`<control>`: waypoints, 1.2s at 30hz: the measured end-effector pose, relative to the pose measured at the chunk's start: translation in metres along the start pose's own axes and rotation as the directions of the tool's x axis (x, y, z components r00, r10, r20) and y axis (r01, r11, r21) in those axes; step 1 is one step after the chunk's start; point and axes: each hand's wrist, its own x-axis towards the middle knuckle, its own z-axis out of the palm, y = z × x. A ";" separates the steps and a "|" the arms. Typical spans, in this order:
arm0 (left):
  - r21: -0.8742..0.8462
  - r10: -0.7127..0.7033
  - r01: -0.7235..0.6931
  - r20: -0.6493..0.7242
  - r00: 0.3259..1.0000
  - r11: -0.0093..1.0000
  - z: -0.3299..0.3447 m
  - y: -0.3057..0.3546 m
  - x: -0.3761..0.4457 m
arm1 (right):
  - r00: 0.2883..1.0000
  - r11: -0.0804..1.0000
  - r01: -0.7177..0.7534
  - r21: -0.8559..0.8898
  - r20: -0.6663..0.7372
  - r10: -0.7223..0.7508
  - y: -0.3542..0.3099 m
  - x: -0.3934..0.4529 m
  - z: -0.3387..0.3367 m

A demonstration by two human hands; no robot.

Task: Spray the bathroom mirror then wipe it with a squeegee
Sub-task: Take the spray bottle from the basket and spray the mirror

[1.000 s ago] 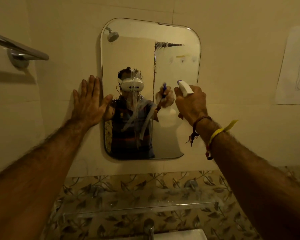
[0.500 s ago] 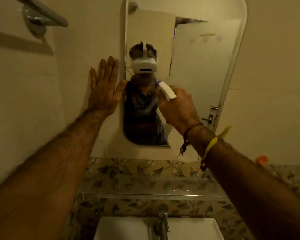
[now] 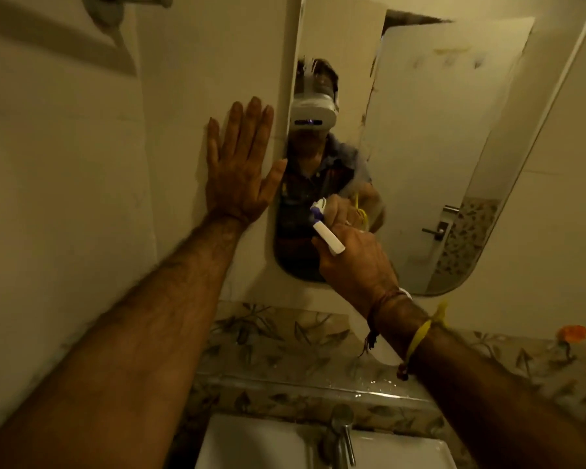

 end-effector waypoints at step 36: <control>-0.022 -0.231 0.231 0.031 0.973 0.973 -0.008 0.038 0.004 | 0.808 0.941 -0.105 0.321 -0.525 0.269 0.023 0.058 -0.164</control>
